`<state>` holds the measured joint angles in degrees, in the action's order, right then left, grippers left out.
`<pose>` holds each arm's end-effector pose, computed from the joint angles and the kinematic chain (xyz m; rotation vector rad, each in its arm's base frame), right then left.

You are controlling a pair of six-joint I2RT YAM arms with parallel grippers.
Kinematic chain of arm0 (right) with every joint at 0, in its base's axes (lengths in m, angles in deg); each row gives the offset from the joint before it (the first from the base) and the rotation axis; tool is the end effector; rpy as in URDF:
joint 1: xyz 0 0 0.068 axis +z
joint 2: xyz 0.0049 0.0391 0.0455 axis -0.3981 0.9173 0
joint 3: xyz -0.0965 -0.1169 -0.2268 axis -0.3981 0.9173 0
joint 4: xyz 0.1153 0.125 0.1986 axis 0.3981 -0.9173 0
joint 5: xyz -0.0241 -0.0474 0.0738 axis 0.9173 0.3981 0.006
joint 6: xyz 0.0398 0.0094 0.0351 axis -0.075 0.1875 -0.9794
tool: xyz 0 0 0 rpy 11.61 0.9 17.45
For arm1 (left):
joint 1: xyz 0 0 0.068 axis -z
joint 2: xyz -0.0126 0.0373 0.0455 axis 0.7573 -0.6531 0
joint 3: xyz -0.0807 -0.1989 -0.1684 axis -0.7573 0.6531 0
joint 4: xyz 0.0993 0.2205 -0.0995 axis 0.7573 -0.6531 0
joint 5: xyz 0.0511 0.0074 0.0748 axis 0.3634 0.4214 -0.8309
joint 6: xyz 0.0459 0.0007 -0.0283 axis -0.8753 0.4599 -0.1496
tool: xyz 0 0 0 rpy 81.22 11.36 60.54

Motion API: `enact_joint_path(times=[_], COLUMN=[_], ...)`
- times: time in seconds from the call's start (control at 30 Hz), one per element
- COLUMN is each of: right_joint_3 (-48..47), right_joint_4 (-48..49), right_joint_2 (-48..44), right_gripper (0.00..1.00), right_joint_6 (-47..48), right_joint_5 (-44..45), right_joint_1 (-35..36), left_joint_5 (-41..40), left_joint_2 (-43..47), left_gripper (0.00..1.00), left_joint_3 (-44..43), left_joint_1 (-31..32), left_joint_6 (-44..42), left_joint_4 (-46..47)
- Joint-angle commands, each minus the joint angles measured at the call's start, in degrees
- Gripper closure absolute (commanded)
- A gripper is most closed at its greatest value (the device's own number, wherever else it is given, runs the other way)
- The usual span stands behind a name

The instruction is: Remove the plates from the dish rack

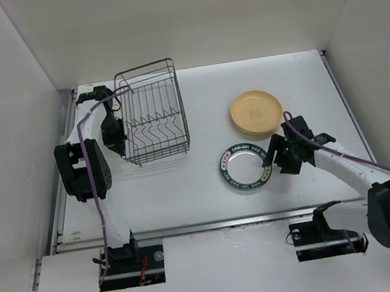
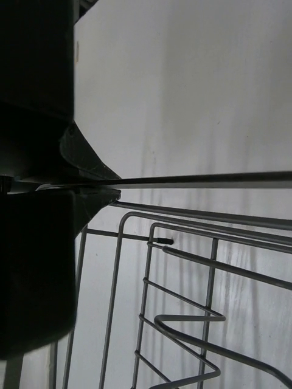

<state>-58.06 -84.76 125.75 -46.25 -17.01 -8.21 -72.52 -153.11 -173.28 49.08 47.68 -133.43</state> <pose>0.2008 0.0581 0.1904 0.5549 2.6646 0.4270 0.3972 -0.0001 0.2344 -0.0507 2.9571 -0.0530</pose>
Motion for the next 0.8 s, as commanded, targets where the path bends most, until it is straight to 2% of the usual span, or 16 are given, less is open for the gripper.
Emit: enact_joint_path(times=[0.0,0.07,0.27,0.43,0.57,0.67,0.7,0.77], right_joint_3=[-4.22,-6.33,-15.89,-21.27,-23.04,-24.17,-24.18,-25.93], right_joint_4=[1.64,0.94,-2.31,-5.3,-7.24,-8.64,-9.6,-11.27], right_joint_2=[1.59,1.59,-1.21,-1.83,-1.83,-2.36,-2.36,-2.36], right_gripper=[0.26,0.26,0.26,0.23,0.16,0.08,0.03,0.01], right_joint_6=[-0.93,-0.93,-0.31,1.44,1.45,1.45,1.45,0.75], right_joint_5=[2.02,3.86,10.45,15.9,21.09,24.69,25.83,29.7], right_joint_1=[0.93,1.45,1.45,1.45,1.45,0.84,0.84,0.32], left_joint_5=[1.36,0.4,-9.26,-11.12,-11.12,-10.59,-10.59,-9.89], left_joint_2=[3.51,3.52,2.38,1.06,0.54,0.53,0.53,0.53], left_gripper=[1.0,1.0,1.0,1.0,1.0,1.0,0.96,0.93], left_joint_3=[1.74,1.22,-2.56,-8.01,-8.63,-8.11,-8.1,-6.97], left_joint_1=[-1.18,-0.57,1.46,1.46,1.46,1.46,1.46,1.46], left_joint_6=[3.28,2.48,-1.03,-1.65,-1.65,-1.65,-1.65,-1.12], left_joint_4=[-3.2,-3.2,-3.2,-4.69,-5.3,-5.31,-5.31,-5.31])
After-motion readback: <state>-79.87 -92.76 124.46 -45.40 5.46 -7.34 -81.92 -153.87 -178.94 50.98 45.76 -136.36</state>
